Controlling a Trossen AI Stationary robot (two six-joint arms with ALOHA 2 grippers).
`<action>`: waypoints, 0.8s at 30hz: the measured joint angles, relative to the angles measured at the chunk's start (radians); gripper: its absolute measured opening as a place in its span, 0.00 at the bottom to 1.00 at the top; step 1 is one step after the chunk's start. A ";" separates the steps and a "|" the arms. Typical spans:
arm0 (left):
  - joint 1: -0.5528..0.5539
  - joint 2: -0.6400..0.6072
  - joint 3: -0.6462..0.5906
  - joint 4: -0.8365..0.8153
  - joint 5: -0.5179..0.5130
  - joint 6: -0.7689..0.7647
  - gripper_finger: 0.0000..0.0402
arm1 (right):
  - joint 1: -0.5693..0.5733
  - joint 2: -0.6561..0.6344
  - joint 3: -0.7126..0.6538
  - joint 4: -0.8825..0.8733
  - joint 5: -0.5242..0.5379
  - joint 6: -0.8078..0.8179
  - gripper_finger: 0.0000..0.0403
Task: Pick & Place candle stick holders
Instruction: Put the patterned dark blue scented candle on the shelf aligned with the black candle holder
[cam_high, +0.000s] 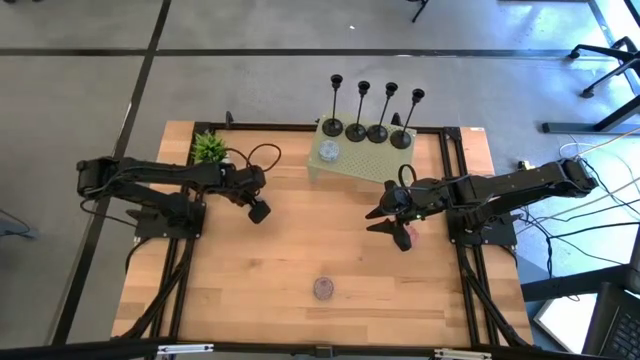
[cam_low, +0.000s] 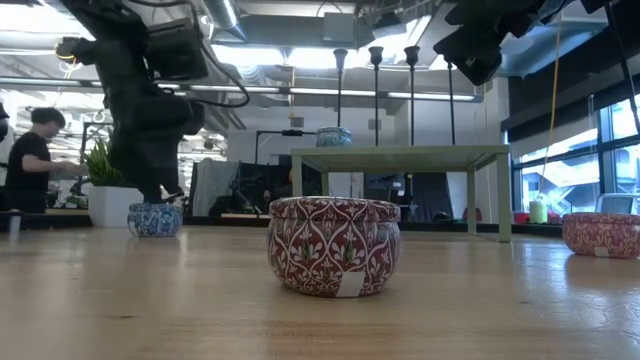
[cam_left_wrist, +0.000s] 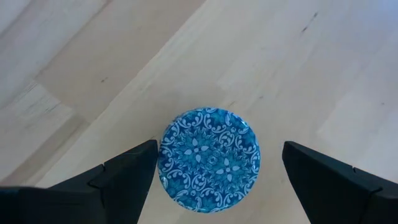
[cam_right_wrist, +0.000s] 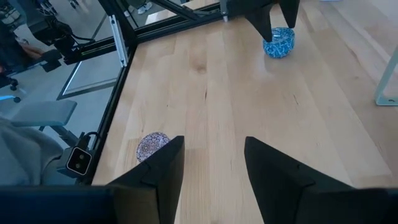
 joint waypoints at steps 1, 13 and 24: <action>-0.004 0.000 0.000 0.000 0.000 0.000 0.85 | 0.000 0.000 0.000 0.000 0.000 0.000 0.43; -0.085 0.001 0.000 0.000 -0.076 0.052 0.85 | 0.000 0.000 0.000 0.000 0.003 0.000 0.43; -0.112 0.110 0.002 -0.002 -0.128 0.000 0.85 | 0.000 0.000 0.000 0.000 0.002 0.000 0.43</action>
